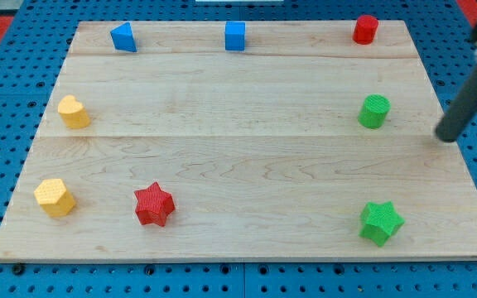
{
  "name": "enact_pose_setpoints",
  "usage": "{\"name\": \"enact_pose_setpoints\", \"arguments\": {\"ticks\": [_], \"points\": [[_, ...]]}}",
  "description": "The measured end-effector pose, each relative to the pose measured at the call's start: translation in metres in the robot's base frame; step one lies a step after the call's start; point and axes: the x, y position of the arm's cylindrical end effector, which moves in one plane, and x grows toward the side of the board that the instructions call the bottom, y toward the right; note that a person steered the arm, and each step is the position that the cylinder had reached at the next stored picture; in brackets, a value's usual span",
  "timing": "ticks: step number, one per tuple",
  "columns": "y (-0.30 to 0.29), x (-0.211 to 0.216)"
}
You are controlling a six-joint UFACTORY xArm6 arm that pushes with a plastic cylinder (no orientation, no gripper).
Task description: Push the green circle left a bit
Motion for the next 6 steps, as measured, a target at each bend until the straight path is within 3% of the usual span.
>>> {"name": "enact_pose_setpoints", "arguments": {"ticks": [1,4,5,6], "points": [[-0.062,-0.02],[-0.011,-0.038],[-0.018,-0.055],[-0.061,-0.064]]}}
